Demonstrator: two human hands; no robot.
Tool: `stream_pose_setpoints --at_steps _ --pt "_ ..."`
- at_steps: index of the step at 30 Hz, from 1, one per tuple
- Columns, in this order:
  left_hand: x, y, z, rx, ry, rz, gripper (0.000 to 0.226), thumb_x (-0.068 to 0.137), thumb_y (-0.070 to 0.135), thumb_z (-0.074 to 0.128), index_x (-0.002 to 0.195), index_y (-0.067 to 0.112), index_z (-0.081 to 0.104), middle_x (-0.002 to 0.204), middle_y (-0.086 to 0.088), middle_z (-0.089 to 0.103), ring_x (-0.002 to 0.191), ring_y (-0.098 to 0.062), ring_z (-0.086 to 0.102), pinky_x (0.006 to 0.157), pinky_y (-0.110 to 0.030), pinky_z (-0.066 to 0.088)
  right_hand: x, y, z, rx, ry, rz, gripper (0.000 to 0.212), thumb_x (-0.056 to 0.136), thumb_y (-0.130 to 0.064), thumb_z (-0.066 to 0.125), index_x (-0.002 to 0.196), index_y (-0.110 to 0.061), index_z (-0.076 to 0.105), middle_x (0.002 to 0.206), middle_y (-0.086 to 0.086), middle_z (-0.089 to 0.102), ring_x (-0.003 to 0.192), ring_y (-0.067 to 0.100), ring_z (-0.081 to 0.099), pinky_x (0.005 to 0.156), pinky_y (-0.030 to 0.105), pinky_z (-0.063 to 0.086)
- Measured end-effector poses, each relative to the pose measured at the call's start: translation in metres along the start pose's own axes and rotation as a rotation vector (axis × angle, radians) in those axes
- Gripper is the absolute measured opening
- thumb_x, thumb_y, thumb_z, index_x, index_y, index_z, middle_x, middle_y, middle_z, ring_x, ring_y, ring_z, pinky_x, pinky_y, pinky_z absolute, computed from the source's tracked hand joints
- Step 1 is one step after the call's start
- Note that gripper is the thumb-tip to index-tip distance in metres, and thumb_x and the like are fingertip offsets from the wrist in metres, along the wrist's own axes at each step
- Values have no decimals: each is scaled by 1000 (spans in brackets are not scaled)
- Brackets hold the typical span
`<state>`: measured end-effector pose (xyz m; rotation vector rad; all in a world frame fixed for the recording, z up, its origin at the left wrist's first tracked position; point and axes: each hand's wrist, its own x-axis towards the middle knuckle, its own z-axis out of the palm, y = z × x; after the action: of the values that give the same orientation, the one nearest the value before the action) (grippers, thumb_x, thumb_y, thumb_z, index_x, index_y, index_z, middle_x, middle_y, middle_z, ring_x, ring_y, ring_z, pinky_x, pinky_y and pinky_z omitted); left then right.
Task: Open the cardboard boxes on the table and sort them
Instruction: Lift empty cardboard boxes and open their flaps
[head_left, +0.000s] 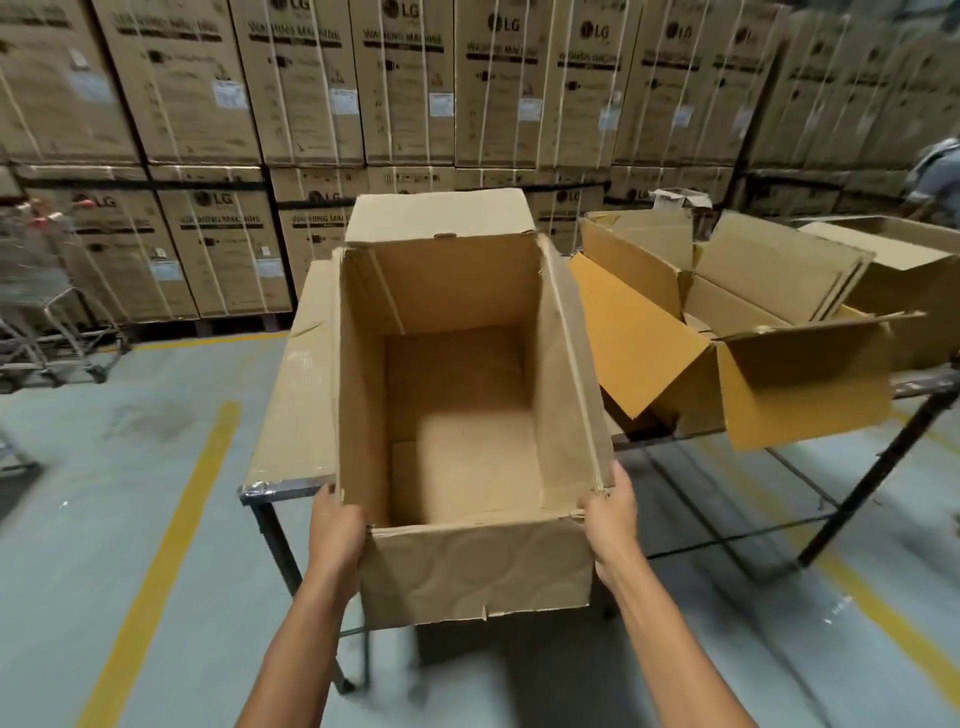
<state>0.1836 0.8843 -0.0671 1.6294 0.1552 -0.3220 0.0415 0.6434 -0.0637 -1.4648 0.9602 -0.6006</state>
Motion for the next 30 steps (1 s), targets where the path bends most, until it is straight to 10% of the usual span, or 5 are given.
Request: stream_pose_setpoints --at_steps 6,19,30 --pt "-109 -52 -3 86 6 93 33 86 8 42 111 18 61 96 -4 69 83 -21 65 75 -38 53 -103 8 -97 -82 150 -98 63 96 9 42 151 -22 38 132 0 43 95 9 49 78 22 48" --pt "-295 -103 123 159 -522 156 17 88 18 55 85 11 70 86 -6 75 77 -16 60 71 -35 48 -254 52 -337 -109 695 -17 62 88 5 45 143 -22 52 136 8 60 122 32 54 97 37 44" --pt "-365 -44 289 91 -744 374 40 87 -6 39 101 22 63 98 1 68 90 -16 62 70 -33 49 -225 19 -471 -10 972 -208 62 90 9 50 144 -21 51 111 -5 56 80 21 57 74 23 41"
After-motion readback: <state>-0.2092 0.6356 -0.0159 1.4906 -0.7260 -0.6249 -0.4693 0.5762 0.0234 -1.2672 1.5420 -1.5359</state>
